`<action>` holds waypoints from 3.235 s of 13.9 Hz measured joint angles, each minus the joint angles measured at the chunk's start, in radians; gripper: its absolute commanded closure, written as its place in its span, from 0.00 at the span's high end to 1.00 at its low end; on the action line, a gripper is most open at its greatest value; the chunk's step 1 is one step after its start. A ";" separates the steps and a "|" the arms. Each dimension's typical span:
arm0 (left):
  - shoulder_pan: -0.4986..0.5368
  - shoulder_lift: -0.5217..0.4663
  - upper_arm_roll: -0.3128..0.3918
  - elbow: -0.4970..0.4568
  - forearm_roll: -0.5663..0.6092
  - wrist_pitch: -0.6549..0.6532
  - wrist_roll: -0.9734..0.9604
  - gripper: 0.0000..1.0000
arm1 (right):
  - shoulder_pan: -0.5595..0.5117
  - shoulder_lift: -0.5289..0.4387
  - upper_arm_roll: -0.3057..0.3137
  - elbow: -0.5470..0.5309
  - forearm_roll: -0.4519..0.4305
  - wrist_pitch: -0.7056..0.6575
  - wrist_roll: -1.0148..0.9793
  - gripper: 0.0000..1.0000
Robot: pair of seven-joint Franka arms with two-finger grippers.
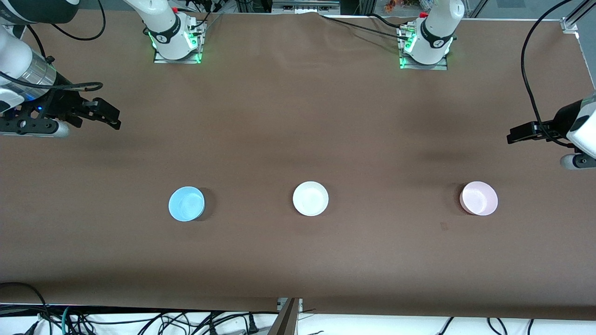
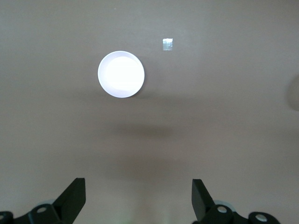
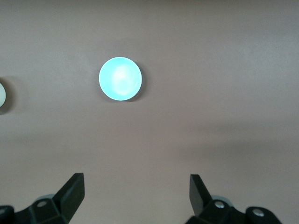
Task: Stack pink and blue bowls on white bowl
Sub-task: 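Reach the left gripper down to the pink bowl's rim, then grasp the pink bowl rim with the left gripper while the right gripper reaches, then carry the pink bowl onto the white bowl while the right gripper grasps blue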
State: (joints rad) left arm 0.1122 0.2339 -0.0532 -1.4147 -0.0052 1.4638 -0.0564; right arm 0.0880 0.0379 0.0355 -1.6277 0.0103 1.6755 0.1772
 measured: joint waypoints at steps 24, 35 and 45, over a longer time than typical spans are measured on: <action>0.195 0.445 0.081 -0.238 -0.396 0.694 0.621 0.19 | -0.001 0.005 -0.005 -0.001 -0.001 0.001 -0.001 0.99; 0.140 0.429 0.065 -0.188 -0.411 0.666 0.529 0.00 | -0.011 0.246 -0.006 0.009 -0.001 0.106 -0.013 0.99; -0.451 0.409 0.071 -0.045 -0.410 0.655 -0.208 0.00 | 0.019 0.612 -0.001 0.021 -0.001 0.546 -0.023 0.85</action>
State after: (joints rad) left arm -0.3386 0.6425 0.0181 -1.4601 -0.4156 2.1189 -0.2647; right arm 0.1069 0.6500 0.0349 -1.6072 0.0093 2.2211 0.1543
